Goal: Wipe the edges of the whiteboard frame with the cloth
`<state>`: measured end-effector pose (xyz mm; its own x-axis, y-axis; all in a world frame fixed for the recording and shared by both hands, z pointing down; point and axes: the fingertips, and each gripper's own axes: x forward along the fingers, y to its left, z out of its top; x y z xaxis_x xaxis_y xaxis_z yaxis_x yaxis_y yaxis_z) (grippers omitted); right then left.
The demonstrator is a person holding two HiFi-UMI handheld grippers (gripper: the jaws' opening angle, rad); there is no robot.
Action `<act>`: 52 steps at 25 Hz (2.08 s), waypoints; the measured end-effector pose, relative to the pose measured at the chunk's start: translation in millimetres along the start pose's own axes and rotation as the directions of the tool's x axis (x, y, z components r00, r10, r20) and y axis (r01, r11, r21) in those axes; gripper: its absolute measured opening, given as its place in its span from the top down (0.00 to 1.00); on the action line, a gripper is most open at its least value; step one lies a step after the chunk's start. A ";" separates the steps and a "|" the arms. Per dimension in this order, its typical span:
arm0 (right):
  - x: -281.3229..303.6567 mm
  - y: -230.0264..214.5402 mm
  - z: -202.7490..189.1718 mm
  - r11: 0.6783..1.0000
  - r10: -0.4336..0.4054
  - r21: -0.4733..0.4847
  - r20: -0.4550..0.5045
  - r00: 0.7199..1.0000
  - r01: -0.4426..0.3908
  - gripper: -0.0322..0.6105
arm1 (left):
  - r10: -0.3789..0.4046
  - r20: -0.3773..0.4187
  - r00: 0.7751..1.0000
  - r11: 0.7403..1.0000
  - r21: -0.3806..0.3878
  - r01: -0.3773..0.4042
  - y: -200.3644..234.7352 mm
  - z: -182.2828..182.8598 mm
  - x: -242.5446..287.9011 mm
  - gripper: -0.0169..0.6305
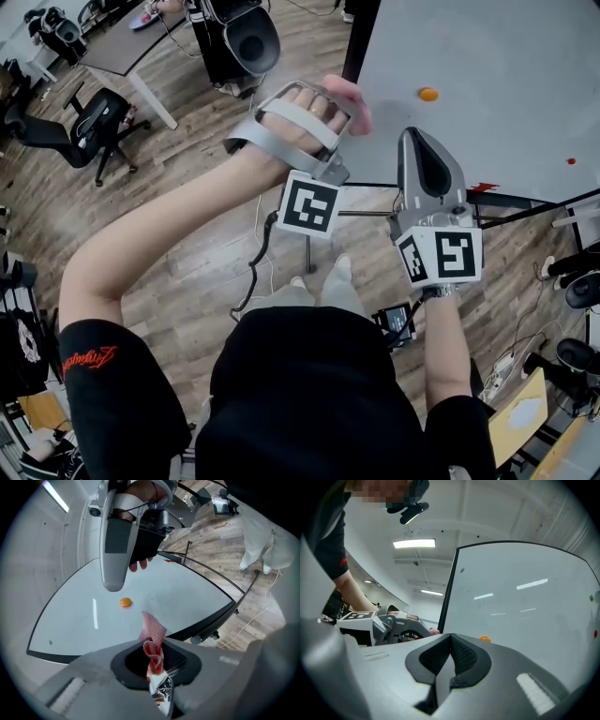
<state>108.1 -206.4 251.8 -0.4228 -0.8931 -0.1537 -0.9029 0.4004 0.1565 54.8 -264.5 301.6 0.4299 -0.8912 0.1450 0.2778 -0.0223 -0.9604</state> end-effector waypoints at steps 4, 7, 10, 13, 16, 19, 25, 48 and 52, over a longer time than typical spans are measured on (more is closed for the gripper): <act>1.4 -0.8 -5.3 1.000 0.004 0.010 -0.007 1.000 -0.004 0.95 | 0.000 -0.007 1.000 1.000 -0.019 0.000 -5.3 0.8 2.4 0.91; 2.2 0.6 -9.9 1.000 0.008 0.018 -0.012 1.000 -0.008 0.95 | -0.011 -0.009 1.000 1.000 -0.023 0.011 -13.5 2.1 2.7 0.91; 3.6 -0.7 -13.6 1.000 0.011 0.026 -0.017 1.000 -0.011 0.95 | -0.019 -0.007 1.000 1.000 -0.025 0.019 -19.1 4.8 5.2 0.91; 4.3 -1.9 -17.5 0.999 0.018 0.032 -0.024 1.000 -0.017 0.95 | -0.029 -0.011 1.000 0.999 -0.037 0.029 -21.9 7.5 6.5 0.91; 6.0 -3.9 -23.4 0.999 0.024 0.038 -0.032 0.999 -0.022 0.95 | -0.041 -0.010 0.999 0.998 -0.040 0.040 -26.4 10.3 9.7 0.91; 7.1 -4.2 -27.4 0.999 0.028 0.041 -0.041 0.999 -0.026 0.95 | -0.054 -0.011 0.998 0.998 -0.043 0.054 -30.9 12.1 11.0 0.91; 7.9 -7.2 -35.1 0.998 0.033 0.051 -0.053 0.998 -0.030 0.95 | -0.067 -0.013 0.998 0.996 -0.054 0.066 -38.5 13.4 13.1 0.91; 11.3 -5.3 -70.7 0.995 0.056 0.085 -0.123 0.991 -0.046 0.95 | -0.128 -0.001 0.992 0.988 -0.090 0.127 -78.3 19.1 17.0 0.91; 10.7 -4.0 -78.8 0.994 0.062 0.092 -0.134 0.989 -0.050 0.95 | -0.126 -0.005 0.992 0.987 -0.098 0.125 -80.2 20.8 17.2 0.91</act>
<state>113.4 -233.8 326.3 -0.4639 -0.8858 -0.0111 -0.8839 0.4620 0.0733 57.8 -268.6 386.0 0.3874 -0.8834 0.2637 0.2440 -0.1776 -0.9534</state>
